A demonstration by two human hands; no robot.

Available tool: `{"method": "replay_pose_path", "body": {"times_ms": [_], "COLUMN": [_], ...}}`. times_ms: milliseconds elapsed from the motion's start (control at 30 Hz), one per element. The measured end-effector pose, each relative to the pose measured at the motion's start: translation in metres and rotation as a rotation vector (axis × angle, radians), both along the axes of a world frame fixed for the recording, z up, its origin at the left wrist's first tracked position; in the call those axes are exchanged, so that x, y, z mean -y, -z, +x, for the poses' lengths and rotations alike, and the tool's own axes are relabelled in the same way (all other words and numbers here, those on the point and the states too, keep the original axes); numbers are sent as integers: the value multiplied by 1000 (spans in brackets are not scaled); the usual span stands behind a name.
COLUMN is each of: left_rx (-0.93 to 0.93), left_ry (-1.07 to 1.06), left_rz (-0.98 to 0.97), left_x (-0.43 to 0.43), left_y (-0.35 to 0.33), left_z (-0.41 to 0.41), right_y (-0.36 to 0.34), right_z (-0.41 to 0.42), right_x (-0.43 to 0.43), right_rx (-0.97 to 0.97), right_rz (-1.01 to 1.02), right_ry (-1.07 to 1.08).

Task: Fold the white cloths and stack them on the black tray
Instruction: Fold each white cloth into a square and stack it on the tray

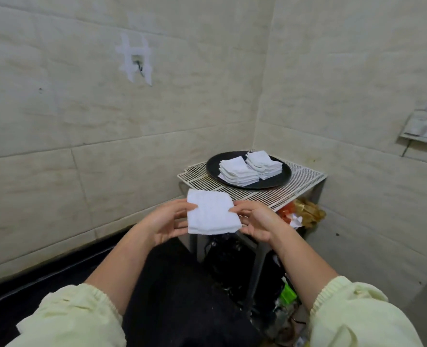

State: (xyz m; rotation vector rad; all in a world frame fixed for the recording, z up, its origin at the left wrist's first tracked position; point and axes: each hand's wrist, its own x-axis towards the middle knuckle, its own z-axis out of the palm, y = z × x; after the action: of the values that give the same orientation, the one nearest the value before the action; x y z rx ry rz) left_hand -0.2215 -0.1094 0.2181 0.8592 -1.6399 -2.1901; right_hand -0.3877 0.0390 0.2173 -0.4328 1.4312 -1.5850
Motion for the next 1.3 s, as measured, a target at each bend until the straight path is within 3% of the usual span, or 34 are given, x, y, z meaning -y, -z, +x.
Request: {"method": "replay_pose_path", "body": {"times_ms": [600, 833, 1133, 1300], "left_rx": [-15, 56, 105, 113], "left_ry": [-244, -365, -407, -449], "left_rz": [-38, -135, -110, -89], "left_x": [46, 71, 93, 97], "left_y": [-37, -34, -12, -3], "left_z": [-246, -294, -306, -304], "right_y": [-49, -46, -27, -25], "right_z": [-267, -312, -334, -334], "right_x": [91, 137, 175, 183], "right_rx": [-205, -485, -952, -1087], "right_rz": [61, 100, 238, 292], "right_ry": [-104, -120, -279, -351]}}
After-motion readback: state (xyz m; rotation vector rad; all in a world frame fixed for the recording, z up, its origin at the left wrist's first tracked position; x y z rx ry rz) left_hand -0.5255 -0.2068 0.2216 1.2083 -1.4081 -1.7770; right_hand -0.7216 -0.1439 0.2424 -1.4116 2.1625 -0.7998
